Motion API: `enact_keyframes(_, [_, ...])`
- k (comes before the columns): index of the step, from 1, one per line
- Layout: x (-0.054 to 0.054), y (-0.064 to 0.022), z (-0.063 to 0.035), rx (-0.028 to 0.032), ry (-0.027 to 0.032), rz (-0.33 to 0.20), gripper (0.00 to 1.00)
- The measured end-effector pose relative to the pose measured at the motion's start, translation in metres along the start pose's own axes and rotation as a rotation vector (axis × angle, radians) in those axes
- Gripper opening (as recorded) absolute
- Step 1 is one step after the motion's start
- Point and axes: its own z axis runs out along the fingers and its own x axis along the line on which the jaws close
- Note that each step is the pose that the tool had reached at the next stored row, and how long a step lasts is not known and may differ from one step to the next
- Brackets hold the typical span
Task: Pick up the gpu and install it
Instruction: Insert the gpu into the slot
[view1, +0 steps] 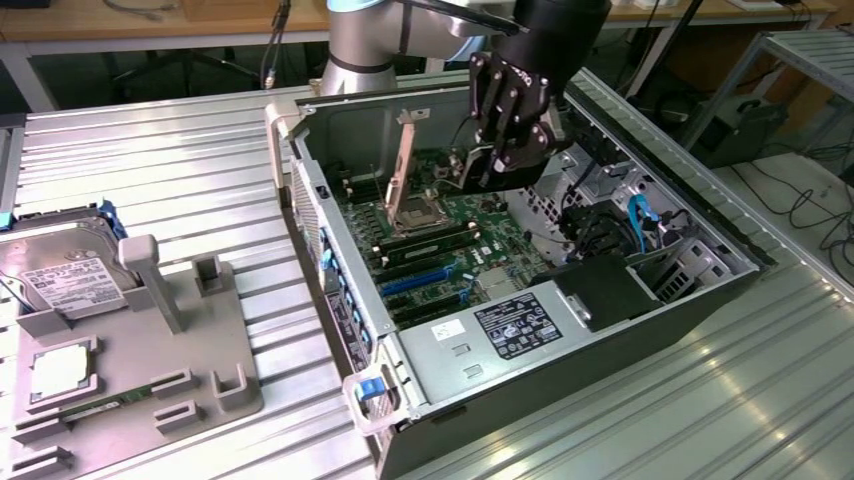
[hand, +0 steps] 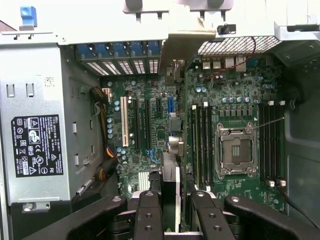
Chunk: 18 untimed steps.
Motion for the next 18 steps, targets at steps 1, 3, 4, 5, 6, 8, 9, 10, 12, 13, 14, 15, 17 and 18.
enact_keyframes(1, [0.0,0.0,0.0003,0.0,0.0,0.0,0.27])
enact_keyframes(3, [0.0,0.0,0.001,0.0,0.0,0.0,0.27])
enact_keyframes(4, [0.0,-0.0001,0.0013,0.0,0.0,0.0,0.27])
enact_keyframes(5, [0.0,-0.0001,0.0016,0.0,0.0001,0.0,0.27])
enact_keyframes(6, [0.0,-0.0001,0.0019,0.0,0.0,0.0,0.27])
enact_keyframes(8, [0.0,-0.0001,0.0024,0.0,0.0001,0.0,0.27])
enact_keyframes(9, [0.0,-0.0001,0.0027,0.0,0.0001,0.0,0.27])
enact_keyframes(10, [0.0,-0.0001,0.003,0.0,0.0,0.0,0.27])
enact_keyframes(12, [0.0001,-0.0002,0.0035,0.0,0.0,0.0,0.27])
enact_keyframes(13, [0.0001,-0.0002,0.0038,0.0,0.0001,0.0,0.27])
enact_keyframes(14, [0.0,-0.0002,0.004,0.0,0.0,0.0,0.27])
enact_keyframes(15, [0.0001,-0.0002,0.0043,0.0,0.0001,0.0,0.27])
enact_keyframes(17, [0.0001,-0.0002,0.0048,0.0,0.0001,0.0,0.27])
enact_keyframes(18, [0.0001,-0.0002,0.0051,0.0,0.0,0.0,0.27])
